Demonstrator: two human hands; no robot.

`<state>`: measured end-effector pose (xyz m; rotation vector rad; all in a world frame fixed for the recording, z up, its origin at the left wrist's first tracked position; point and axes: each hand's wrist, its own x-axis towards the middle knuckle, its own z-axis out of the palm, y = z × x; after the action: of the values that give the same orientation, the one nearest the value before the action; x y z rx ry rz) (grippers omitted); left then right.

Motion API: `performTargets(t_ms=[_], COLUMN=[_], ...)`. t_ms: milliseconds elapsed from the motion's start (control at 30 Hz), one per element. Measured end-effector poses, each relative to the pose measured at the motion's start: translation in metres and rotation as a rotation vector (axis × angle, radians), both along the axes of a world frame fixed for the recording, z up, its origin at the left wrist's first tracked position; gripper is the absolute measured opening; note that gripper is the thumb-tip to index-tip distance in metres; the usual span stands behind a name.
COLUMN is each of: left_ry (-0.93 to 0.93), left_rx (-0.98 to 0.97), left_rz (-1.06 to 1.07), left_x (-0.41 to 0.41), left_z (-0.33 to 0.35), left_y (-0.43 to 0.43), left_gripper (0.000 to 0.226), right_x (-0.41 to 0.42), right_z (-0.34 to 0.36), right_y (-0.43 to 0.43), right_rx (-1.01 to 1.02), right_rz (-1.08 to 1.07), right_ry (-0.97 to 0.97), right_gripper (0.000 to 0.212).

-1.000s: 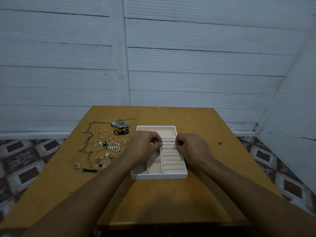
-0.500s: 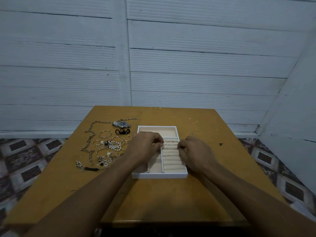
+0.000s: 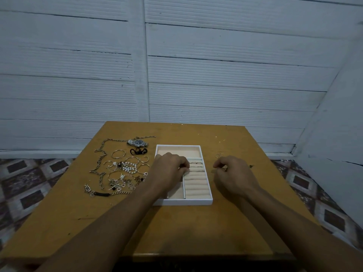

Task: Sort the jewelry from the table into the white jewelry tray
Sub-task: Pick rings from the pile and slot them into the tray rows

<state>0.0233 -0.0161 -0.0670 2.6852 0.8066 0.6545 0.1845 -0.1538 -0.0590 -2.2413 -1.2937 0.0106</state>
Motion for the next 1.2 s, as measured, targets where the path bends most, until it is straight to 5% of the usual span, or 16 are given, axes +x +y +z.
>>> performTargets(t_ms=[733, 1200], left_ry=[0.110, 0.211], left_rx=[0.227, 0.145], left_rz=[-0.136, -0.158], left_x=[-0.008, -0.017], left_z=[-0.005, -0.009], left_y=[-0.006, -0.012], left_gripper=[0.027, 0.073], right_x=[0.019, 0.025], right_z=[-0.009, -0.008], right_y=[-0.009, -0.009], right_rx=[-0.021, 0.003], right_rz=[-0.065, -0.082], right_ry=[0.048, 0.072], right_gripper=[0.020, 0.019])
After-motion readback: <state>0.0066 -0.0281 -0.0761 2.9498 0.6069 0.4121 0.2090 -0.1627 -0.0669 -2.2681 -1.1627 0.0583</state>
